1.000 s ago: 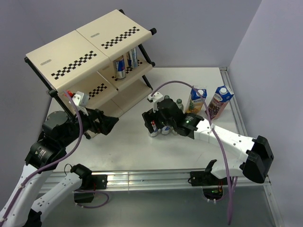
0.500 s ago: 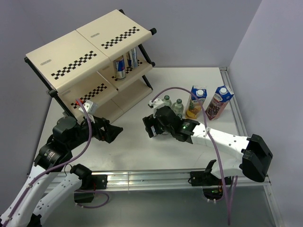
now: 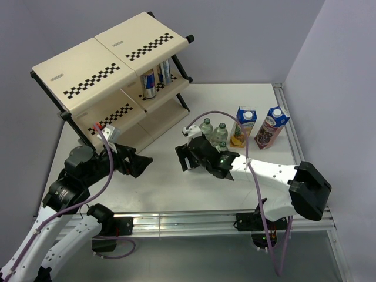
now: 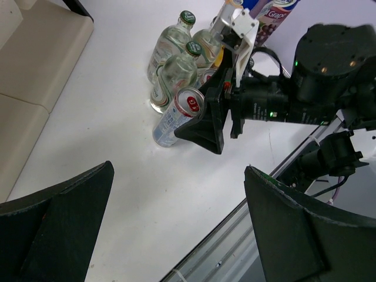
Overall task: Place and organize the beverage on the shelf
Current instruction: Pick up the drink from the center of the board, then place the drink on the shelf.
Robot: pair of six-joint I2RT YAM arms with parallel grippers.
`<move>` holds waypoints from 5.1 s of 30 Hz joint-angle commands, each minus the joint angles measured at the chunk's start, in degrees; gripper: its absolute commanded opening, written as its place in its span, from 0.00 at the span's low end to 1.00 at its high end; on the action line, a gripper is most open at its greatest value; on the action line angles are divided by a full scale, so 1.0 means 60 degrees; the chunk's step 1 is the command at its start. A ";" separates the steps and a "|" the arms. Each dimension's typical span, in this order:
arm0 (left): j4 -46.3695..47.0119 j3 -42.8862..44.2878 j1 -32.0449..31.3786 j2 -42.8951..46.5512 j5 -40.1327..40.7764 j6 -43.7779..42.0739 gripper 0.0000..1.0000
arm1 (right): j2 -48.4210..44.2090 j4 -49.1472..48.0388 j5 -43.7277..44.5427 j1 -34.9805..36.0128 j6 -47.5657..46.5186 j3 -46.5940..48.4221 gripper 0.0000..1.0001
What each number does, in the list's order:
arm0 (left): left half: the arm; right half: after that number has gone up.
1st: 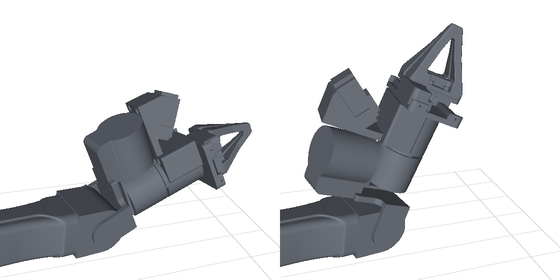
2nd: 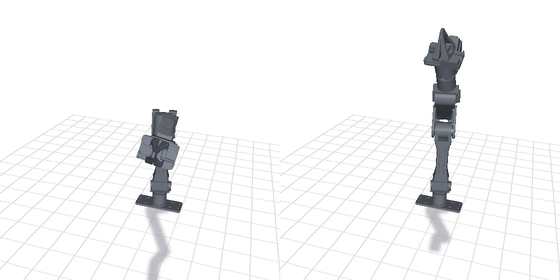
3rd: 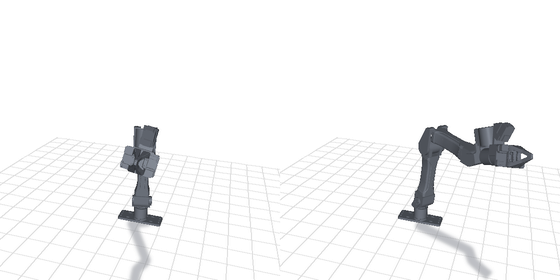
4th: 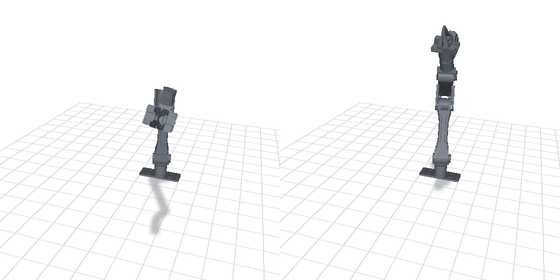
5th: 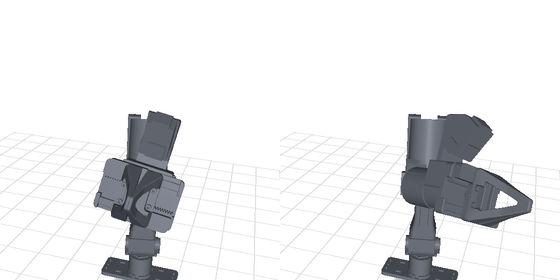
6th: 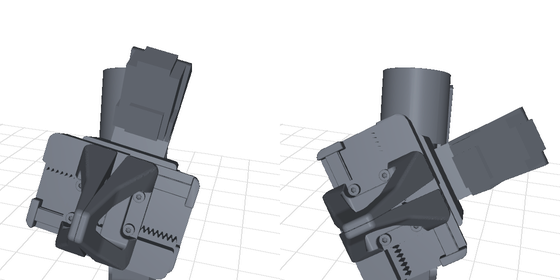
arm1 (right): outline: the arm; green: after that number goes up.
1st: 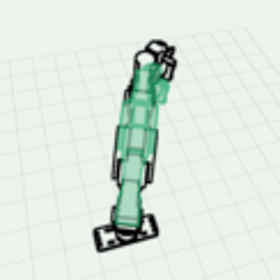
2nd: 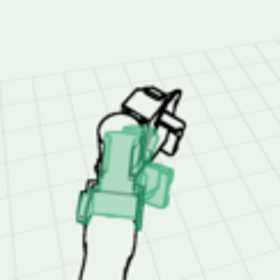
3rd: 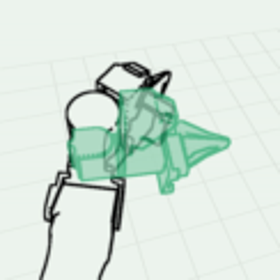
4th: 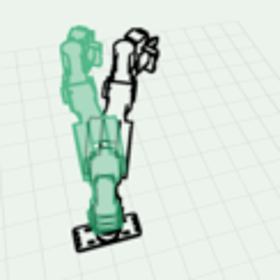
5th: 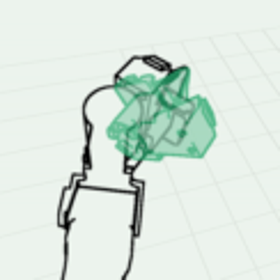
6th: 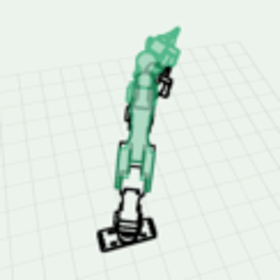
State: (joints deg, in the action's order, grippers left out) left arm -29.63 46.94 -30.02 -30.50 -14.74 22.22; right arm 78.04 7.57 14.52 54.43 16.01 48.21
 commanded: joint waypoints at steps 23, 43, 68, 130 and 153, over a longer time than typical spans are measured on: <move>0.0602 -0.0074 0.0023 0.0279 -0.0355 -0.0070 1.00 | 0.1627 -0.4338 0.2193 0.1343 0.1184 -0.1530 0.72; 0.0646 -0.0133 0.0023 0.0235 -0.0253 -0.0056 1.00 | 0.0706 -0.5394 0.2531 0.1635 0.0071 -0.1941 0.29; 0.0734 -0.0367 0.0770 0.2900 0.2779 0.0589 0.99 | 0.1947 -0.0458 -0.0457 0.1446 -0.2287 0.6068 0.00; 0.0821 -0.0396 0.1620 0.2652 0.2018 0.0369 1.00 | 0.3912 -0.1409 -0.0956 0.0434 -0.2683 0.9397 0.00; 0.0807 -0.0396 0.1649 0.2711 0.2003 0.0326 1.00 | 0.6518 -0.1849 -0.0824 0.0185 -0.2434 1.1417 0.00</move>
State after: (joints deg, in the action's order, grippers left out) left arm -27.20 44.56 -20.53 -14.46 -1.69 24.86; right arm 116.68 1.72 9.50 55.86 0.99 111.48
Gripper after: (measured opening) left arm 0.995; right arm 0.612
